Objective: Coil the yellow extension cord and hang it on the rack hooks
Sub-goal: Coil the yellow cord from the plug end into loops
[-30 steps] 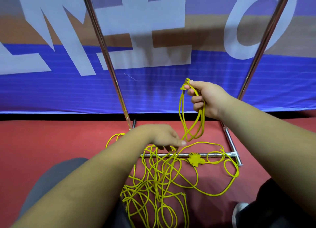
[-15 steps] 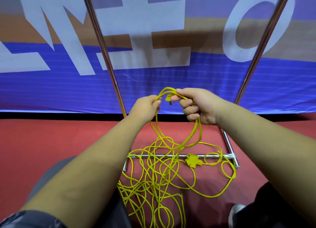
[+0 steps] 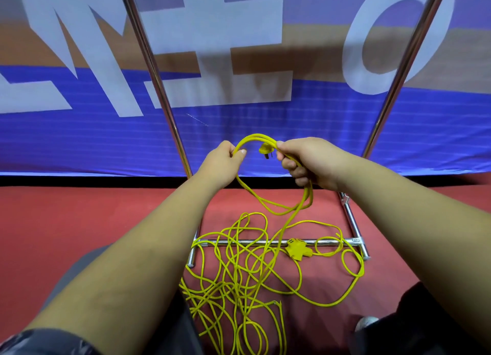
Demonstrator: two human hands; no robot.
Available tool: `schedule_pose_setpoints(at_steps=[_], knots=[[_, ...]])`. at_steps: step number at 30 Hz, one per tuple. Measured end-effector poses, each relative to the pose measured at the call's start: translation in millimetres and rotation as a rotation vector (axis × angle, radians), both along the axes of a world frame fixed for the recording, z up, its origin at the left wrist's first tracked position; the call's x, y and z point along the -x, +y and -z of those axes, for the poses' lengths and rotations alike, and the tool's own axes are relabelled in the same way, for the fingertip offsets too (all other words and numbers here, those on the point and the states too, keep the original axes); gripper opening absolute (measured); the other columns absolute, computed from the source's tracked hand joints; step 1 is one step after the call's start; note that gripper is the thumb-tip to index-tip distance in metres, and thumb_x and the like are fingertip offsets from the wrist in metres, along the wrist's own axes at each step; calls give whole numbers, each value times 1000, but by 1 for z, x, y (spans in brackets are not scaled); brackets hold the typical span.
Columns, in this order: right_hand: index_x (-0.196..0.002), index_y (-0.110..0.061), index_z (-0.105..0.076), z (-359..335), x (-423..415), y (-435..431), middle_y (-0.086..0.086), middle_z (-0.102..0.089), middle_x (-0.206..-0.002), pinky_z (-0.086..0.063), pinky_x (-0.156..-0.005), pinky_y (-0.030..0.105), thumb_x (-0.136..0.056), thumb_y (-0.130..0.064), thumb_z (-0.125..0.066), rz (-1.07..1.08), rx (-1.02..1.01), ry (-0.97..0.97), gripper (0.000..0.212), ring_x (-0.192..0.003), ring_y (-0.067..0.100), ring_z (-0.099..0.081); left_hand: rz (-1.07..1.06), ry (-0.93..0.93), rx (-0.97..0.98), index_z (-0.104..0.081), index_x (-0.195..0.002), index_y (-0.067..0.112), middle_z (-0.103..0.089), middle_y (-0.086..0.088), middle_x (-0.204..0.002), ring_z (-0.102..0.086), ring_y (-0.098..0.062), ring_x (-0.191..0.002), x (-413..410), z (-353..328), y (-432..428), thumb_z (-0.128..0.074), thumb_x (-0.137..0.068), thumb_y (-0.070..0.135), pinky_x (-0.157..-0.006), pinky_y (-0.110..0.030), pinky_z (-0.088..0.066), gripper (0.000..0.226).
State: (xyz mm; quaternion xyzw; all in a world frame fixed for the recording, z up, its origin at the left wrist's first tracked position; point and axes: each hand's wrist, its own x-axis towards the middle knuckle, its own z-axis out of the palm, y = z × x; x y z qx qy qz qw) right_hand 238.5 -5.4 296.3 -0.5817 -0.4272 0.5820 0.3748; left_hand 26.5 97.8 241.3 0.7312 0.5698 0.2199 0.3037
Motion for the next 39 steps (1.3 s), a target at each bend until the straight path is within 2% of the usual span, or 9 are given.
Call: schedule_pose_setpoints(at_steps=[4,8,11,13,17,24,27,33,39], knots=[[-83,-19,-55,-1,6,3,-6,-35,-64,-16,-43,23,-106,-38,-50,149,-69,80,30,-50,11,-17,-41,-59,77,-55,-102,15,-73,-7,-93,-67,-28,-81,-2,6,0,-63,-92,62,-78,-44,-57,49],[-86,-17,-57,0,4,5,-7,-34,-64,-16,-38,22,-109,-36,-50,220,-89,193,30,-47,9,-18,12,158,279,-49,-118,8,-65,-9,-100,-61,-24,-80,-7,10,-7,-69,-93,44,-72,-38,-53,48],[-88,-15,-57,-1,0,7,-7,-32,-62,-16,-36,21,-109,-35,-49,242,-84,262,30,-45,7,-18,272,449,571,-54,-134,3,-64,-12,-115,-70,-26,-104,-6,15,-23,-58,-99,18,-89,-45,-62,39],[-90,-15,-58,-1,-3,9,-8,-31,-62,-17,-36,22,-110,-35,-49,250,-83,292,29,-45,7,-18,512,658,714,-45,-152,13,-59,-9,-140,-62,-23,-125,-5,30,-37,-68,-97,18,-104,-46,-55,60],[-92,-14,-59,-6,-7,10,-8,-30,-64,-17,-35,22,-109,-35,-49,272,-83,363,29,-44,7,-17,765,754,638,-27,-163,16,-42,-2,-162,-45,-24,-145,-17,56,-58,-74,-95,21,-114,-32,-40,82],[-93,-13,-58,-20,-14,7,-9,-29,-62,-17,-34,21,-110,-34,-48,311,-137,528,29,-43,5,-18,953,831,653,-55,-149,25,-62,-5,-140,-56,-21,-120,-12,82,-75,-70,-97,10,-93,-25,-41,56],[-91,-14,-59,-21,-18,6,-9,-29,-61,-16,-34,21,-110,-34,-48,345,-138,579,30,-42,5,-19,1000,923,750,-60,-144,19,-66,-3,-124,-57,-18,-110,2,99,-76,-67,-97,5,-103,-33,-45,49],[-89,-14,-59,-19,-25,6,-9,-30,-60,-15,-34,21,-110,-33,-47,395,-143,581,30,-42,5,-19,778,857,648,-74,-123,13,-69,-3,-105,-59,-17,-95,14,85,-59,-55,-102,6,-86,-30,-45,28],[-92,-15,-61,-20,-41,7,-9,-33,-61,-13,-39,24,-109,-35,-48,412,-165,358,29,-46,8,-18,307,424,312,-62,-79,16,-74,-10,-70,-75,-18,-64,24,29,-21,-63,-102,19,-62,-30,-56,24]])
